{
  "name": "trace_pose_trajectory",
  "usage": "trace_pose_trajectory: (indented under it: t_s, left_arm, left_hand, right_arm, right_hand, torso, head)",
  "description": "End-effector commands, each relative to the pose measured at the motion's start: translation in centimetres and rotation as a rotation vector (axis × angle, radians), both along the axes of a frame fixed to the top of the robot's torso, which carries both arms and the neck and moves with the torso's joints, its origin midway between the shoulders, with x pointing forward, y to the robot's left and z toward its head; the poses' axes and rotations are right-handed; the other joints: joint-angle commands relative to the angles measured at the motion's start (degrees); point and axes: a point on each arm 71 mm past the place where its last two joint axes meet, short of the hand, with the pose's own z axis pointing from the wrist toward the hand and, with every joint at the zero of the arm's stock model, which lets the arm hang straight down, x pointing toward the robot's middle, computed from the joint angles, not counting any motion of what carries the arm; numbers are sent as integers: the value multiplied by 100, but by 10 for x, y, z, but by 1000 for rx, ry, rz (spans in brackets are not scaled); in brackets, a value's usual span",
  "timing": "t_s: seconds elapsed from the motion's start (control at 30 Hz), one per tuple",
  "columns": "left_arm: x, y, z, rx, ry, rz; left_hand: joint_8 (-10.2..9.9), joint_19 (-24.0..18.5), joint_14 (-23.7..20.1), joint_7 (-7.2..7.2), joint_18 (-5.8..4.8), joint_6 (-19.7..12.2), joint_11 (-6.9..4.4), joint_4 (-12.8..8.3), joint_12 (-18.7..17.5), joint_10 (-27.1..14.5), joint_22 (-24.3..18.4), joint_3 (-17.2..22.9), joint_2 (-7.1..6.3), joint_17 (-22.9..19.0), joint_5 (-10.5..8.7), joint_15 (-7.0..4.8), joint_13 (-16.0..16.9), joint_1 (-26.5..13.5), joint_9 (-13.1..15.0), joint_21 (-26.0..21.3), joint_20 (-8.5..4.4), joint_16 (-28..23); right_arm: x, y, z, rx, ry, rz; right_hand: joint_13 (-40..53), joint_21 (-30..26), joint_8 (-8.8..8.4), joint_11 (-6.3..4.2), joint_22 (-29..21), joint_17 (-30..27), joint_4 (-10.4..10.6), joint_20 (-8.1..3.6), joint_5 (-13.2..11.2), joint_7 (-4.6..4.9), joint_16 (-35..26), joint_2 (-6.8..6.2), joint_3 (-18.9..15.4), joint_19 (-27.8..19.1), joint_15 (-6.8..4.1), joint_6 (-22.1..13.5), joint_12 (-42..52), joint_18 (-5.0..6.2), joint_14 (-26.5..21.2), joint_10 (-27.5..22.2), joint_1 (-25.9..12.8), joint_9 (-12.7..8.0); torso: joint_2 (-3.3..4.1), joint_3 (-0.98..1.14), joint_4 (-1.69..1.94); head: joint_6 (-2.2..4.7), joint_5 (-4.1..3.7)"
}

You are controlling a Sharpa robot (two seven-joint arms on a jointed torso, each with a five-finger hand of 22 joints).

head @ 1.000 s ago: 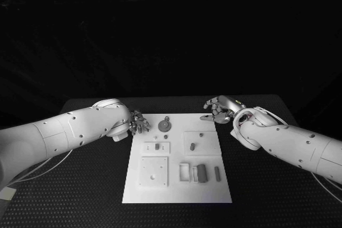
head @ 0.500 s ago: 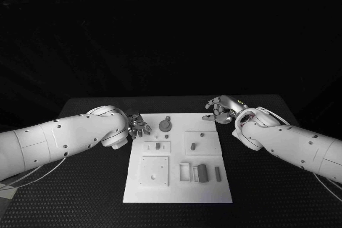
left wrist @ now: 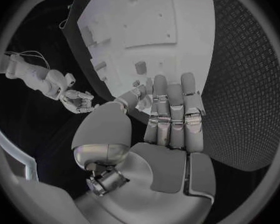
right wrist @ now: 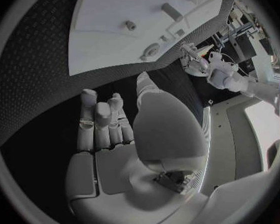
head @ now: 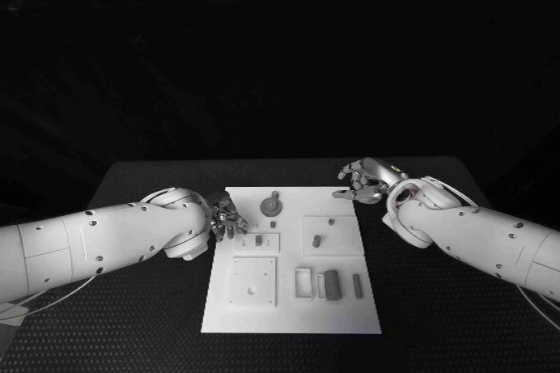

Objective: Assemble the parts on the task board

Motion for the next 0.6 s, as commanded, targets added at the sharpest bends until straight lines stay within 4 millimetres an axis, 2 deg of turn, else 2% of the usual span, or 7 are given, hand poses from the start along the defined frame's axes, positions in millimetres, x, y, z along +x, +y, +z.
trace_pose_trajectory:
  t_s: [0.03, 0.2, 0.4, 0.6]
  left_arm:
    - [-1, 0, -1, 26, 15, -10]
    - [-4, 0, -5, 48, 55, -32]
    - [-4, -1, -6, 67, 66, -47]
    - [-4, -3, -9, 70, 65, -50]
  left_hand:
    - [11, 29, 26, -2, -83, 38, 11, -221, 13, 37, 5, 259, 16, -8, 24, -7, 0, 57, 8, 33, 2, 22]
    - [10, 28, 25, -1, -83, 37, 12, -212, 13, 35, 8, 263, 10, -8, 21, -7, 0, 50, 6, 31, 4, 21]
    - [9, 26, 23, 0, -83, 35, 13, -206, 12, 33, 10, 265, 5, -8, 20, -6, -1, 44, 5, 29, 5, 21]
    - [10, 25, 22, 0, -83, 36, 12, -204, 13, 34, 12, 267, 0, -7, 22, -5, 0, 42, 4, 27, 5, 22]
  right_arm:
    - [-1, 1, -1, -3, 9, 8]
    - [-1, 1, 0, -3, 8, 8]
    - [-1, 1, 0, -2, 8, 9]
    - [-1, 2, 0, -2, 8, 9]
  right_hand:
    - [-6, -1, -35, 6, 4, -10, 9, -46, -2, 177, 37, -13, 38, -5, 10, -120, 17, 173, -45, -42, -67, 10]
    - [-7, -1, -36, 6, 4, -10, 9, -45, -2, 177, 38, -14, 41, -6, 10, -120, 18, 173, -46, -43, -70, 10]
    - [-8, -1, -35, 6, 5, -11, 9, -45, -2, 177, 38, -15, 44, -7, 10, -120, 19, 173, -47, -44, -71, 11]
    - [-9, -1, -35, 6, 5, -12, 8, -45, -2, 178, 39, -16, 47, -9, 10, -121, 19, 173, -48, -45, -72, 12]
  torso:
    - [2, -1, -3]
    - [1, -5, 5]
    - [6, -4, -10]
    - [7, -1, -8]
  head:
    - [-7, 12]
    - [-35, 29]
    - [-47, 52]
    - [-61, 59]
